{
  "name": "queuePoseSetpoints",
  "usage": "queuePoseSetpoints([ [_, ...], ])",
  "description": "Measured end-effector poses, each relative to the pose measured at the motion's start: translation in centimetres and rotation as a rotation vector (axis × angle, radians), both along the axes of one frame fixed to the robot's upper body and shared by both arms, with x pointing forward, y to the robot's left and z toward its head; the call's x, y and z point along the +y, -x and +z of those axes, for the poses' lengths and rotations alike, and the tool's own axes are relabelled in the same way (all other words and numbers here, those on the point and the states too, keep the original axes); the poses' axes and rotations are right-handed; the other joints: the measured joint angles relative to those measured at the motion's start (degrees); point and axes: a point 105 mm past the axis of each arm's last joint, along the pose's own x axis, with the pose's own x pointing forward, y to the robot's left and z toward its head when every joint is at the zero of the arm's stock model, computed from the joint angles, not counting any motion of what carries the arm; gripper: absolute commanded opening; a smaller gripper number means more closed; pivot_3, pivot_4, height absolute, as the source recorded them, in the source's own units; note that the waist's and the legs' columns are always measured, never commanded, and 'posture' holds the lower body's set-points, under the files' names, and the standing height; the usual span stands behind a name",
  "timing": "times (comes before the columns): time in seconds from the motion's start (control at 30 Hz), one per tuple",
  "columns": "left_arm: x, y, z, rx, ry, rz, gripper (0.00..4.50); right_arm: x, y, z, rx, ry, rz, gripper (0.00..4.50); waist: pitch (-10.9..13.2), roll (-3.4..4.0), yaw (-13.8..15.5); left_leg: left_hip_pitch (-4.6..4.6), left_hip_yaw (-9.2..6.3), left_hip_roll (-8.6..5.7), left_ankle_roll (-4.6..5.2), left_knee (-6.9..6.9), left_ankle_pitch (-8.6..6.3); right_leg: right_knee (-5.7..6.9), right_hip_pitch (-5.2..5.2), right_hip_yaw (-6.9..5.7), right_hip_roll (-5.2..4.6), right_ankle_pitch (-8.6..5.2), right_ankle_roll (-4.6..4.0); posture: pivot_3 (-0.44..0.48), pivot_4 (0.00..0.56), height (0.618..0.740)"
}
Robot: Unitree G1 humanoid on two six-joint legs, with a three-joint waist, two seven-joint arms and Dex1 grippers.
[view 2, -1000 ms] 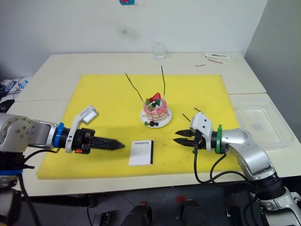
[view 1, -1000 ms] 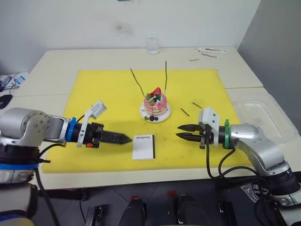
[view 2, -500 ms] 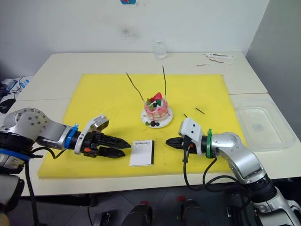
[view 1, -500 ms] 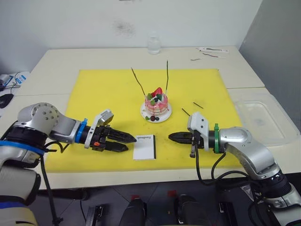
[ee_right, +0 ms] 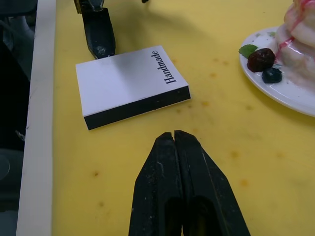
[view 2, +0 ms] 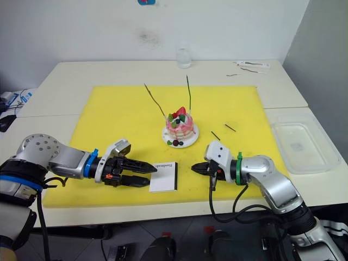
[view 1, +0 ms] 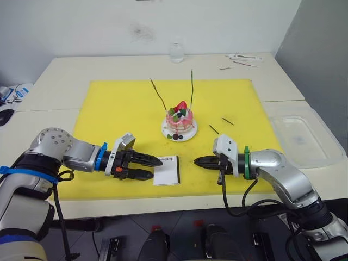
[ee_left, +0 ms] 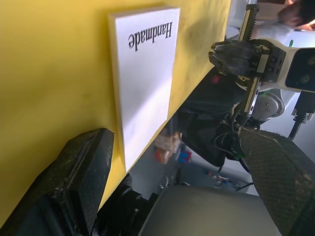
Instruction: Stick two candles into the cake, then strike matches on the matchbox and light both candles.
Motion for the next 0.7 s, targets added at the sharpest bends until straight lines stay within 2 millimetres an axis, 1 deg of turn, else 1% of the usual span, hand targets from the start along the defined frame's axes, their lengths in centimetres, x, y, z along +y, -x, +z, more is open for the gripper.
queuePoseSetpoints([
  [0.43,-0.5,-0.5,-0.3,-0.037,0.052,0.042,4.5,0.9,0.4,-1.7,0.036,0.023,0.026,0.03,0.0,-0.01,0.1,0.05,-0.03,-0.03,-0.08,0.02,0.05,0.01,0.07,-0.05,-0.01,0.01,0.01,0.0,0.15,0.74],
  [0.53,-0.9,-0.8,-0.4,-0.045,0.06,0.04,4.5,1.3,0.0,-2.3,0.038,0.039,0.021,0.03,0.0,-0.01,0.4,0.05,-0.02,-0.06,-0.05,0.03,0.08,0.0,0.08,-0.03,-0.01,0.04,0.07,0.0,0.15,0.74],
  [0.7,-1.1,-0.9,-0.4,-0.052,0.063,0.042,4.5,1.7,-1.0,-2.1,-0.005,0.059,0.007,0.03,0.0,-0.01,0.5,0.06,-0.04,-0.06,-0.14,0.02,0.19,0.0,0.09,-0.04,-0.01,0.08,0.12,0.0,0.15,0.74],
])
